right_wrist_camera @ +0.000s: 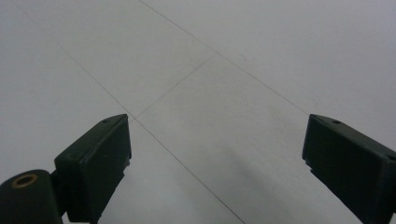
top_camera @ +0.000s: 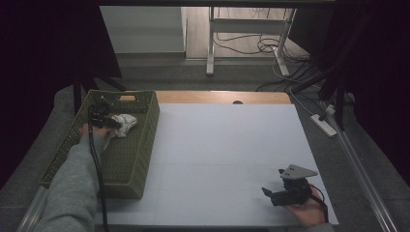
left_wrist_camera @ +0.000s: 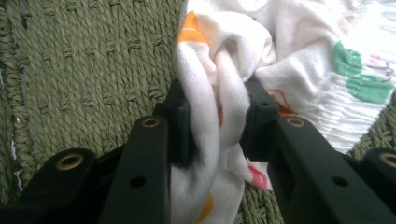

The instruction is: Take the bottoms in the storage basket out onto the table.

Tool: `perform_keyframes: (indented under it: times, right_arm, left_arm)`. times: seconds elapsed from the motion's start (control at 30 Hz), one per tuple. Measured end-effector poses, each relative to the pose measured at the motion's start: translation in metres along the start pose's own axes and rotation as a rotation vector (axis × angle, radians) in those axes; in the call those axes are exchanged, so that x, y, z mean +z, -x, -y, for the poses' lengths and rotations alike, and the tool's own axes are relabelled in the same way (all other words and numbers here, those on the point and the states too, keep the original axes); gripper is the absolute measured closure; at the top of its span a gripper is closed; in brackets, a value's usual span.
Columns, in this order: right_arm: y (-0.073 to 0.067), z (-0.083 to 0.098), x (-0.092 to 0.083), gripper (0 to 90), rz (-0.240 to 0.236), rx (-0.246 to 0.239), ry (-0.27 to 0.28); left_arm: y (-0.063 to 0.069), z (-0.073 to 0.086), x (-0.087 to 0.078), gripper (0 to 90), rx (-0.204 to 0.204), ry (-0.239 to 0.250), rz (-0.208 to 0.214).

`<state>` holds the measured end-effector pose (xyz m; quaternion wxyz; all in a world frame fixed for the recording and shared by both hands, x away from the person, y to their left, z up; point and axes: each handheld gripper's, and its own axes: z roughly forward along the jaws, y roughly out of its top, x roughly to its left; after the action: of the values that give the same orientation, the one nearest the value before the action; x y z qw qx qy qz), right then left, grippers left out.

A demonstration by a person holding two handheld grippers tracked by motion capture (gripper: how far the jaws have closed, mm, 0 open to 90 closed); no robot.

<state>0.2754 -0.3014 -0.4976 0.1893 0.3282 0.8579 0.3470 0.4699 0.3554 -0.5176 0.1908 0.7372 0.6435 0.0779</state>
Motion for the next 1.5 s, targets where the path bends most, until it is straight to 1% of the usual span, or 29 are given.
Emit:
perform_keyframes:
  times: [0.1, 0.17, 0.23, 0.27, 0.57, 0.63, 0.67, 0.7, 0.77, 0.87, 0.97, 1.07, 1.2, 1.3, 1.37, 1.43, 1.5]
  right_arm:
    - [-0.001, 0.0, 0.0, 8.3, 0.0, -0.01, 0.0]
    - [-0.001, 0.0, 0.0, 8.3, 0.0, -0.01, 0.0]
    - [0.0, 0.0, 0.0, 8.3, 0.001, -0.008, -0.001]
    - [0.0, 0.0, 0.0, 8.3, 0.001, -0.007, -0.001]
    - [0.0, 0.0, 0.0, 8.3, -0.004, -0.001, 0.001]
    - [0.0, 0.0, 0.0, 8.3, -0.004, -0.001, 0.002]
    - [0.0, 0.0, 0.0, 8.2, -0.005, -0.002, 0.003]
    - [0.0, -0.001, 0.0, 8.3, -0.003, -0.002, 0.004]
    - [0.0, -0.001, -0.001, 8.3, -0.004, -0.002, 0.009]
    - [-0.001, -0.001, -0.002, 8.3, -0.003, -0.006, 0.011]
    - [-0.001, -0.002, -0.002, 8.3, -0.006, -0.005, 0.015]
    - [-0.001, -0.002, -0.001, 8.3, -0.008, -0.006, 0.013]
    - [-0.002, -0.002, -0.002, 8.3, -0.006, -0.008, 0.016]
    - [-0.002, -0.002, -0.003, 8.3, -0.006, -0.005, 0.019]
    - [-0.002, -0.002, -0.003, 8.3, -0.007, -0.006, 0.019]
    - [-0.002, -0.002, -0.003, 8.3, -0.008, -0.005, 0.019]
    - [-0.002, -0.003, -0.003, 8.3, -0.009, -0.006, 0.019]
  left_arm:
    - [0.002, -0.001, -0.001, 70.0, 0.01, 0.003, -0.002]
    - [0.002, -0.002, -0.003, 70.3, 0.01, 0.018, 0.011]
    - [0.002, -0.001, -0.005, 70.5, 0.003, 0.04, 0.038]
    - [0.002, -0.001, -0.006, 70.5, 0.003, 0.044, 0.045]
    - [0.001, 0.001, -0.015, 70.5, -0.025, 0.1, 0.067]
    - [0.004, 0.001, -0.018, 70.5, -0.032, 0.119, 0.087]
    - [0.006, 0.001, -0.022, 70.4, -0.027, 0.133, 0.097]
    - [0.008, 0.001, -0.026, 70.4, -0.021, 0.148, 0.096]
    - [0.011, -0.001, -0.032, 70.4, -0.023, 0.176, 0.1]
    - [0.014, -0.002, -0.036, 70.4, -0.026, 0.193, 0.1]
    - [0.014, -0.001, -0.04, 70.4, -0.041, 0.213, 0.107]
    - [0.015, -0.001, -0.046, 70.4, -0.043, 0.233, 0.108]
    - [0.017, 0.0, -0.053, 70.4, -0.044, 0.259, 0.135]
    - [0.02, 0.0, -0.059, 70.4, -0.043, 0.283, 0.144]
    - [0.021, 0.001, -0.062, 70.3, -0.051, 0.302, 0.156]
    - [0.021, 0.002, -0.066, 70.3, -0.065, 0.324, 0.179]
    - [0.022, 0.003, -0.069, 70.3, -0.069, 0.337, 0.185]
